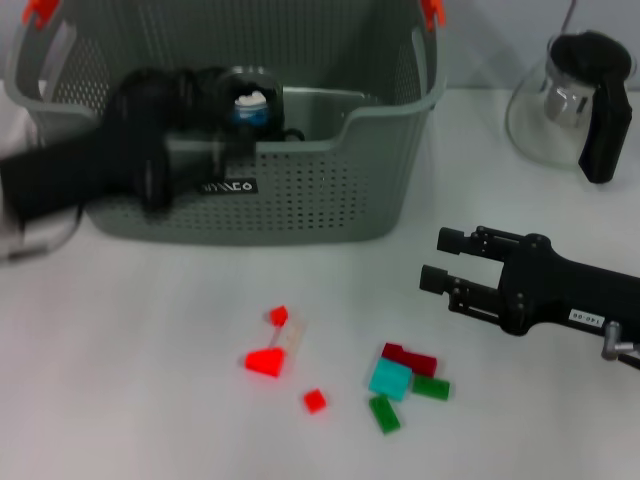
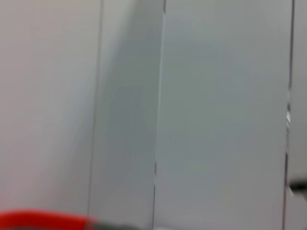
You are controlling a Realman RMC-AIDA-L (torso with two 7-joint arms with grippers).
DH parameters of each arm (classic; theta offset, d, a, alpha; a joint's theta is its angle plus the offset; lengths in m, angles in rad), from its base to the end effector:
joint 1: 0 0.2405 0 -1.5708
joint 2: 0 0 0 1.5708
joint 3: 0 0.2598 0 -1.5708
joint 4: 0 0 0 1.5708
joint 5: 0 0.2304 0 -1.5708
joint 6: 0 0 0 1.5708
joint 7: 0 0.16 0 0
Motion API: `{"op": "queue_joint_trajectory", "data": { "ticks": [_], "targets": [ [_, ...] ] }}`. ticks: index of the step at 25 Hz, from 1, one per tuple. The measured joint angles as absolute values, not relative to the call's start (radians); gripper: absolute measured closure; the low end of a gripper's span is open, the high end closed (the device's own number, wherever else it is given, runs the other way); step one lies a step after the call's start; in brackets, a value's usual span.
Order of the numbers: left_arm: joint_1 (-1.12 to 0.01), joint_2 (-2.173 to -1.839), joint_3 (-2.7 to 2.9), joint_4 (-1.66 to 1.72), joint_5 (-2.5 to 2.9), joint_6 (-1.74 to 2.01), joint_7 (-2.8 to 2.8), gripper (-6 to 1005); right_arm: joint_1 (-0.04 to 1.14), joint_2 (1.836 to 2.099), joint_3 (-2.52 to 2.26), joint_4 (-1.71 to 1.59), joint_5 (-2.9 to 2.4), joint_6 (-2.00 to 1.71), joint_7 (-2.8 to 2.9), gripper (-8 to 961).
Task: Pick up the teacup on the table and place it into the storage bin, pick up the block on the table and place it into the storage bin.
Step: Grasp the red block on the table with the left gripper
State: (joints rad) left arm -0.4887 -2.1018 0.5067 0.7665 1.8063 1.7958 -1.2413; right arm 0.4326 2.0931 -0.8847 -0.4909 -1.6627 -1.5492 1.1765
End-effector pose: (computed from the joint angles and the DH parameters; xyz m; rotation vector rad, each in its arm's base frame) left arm -0.2464 0.3410 0.0437 -2.5254 -0.2807 -1.0740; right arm 0.2704 0.3189 -0.0488 -2.6419 0.5932 0.9820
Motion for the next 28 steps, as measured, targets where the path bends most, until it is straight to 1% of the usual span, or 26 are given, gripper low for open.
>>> {"op": "queue_joint_trajectory", "data": {
  "ticks": [1,7,11,15,20,28],
  "targets": [
    [-0.473,-2.103,0.488,0.745,1.843,1.810,-1.192,441,0.432,2.093,-0.884,-0.491,-1.663,-1.549,1.176,328],
    [-0.351,-2.156,0.476,0.746,2.058,1.798,-0.996,446,0.428,2.094,-0.884,-0.490,-1.663,-1.550,1.177,327],
    [-0.344,-2.160,0.479,0.742,2.149,1.761,-0.965,447,0.425,2.094,-0.887,-0.490,-1.663,-1.551,1.178,327],
    [-0.368,-2.163,0.524,0.698,2.228,1.665,-0.957,449,0.422,2.093,-0.884,-0.481,-1.663,-1.550,1.178,327],
    [-0.399,-2.164,0.590,0.630,2.238,1.538,-0.943,450,0.422,2.092,-0.883,-0.477,-1.663,-1.549,1.178,327],
    [-0.427,-2.169,0.616,0.567,2.231,1.438,-0.890,452,0.422,2.091,-0.882,-0.477,-1.663,-1.550,1.178,327]
  ]
}}
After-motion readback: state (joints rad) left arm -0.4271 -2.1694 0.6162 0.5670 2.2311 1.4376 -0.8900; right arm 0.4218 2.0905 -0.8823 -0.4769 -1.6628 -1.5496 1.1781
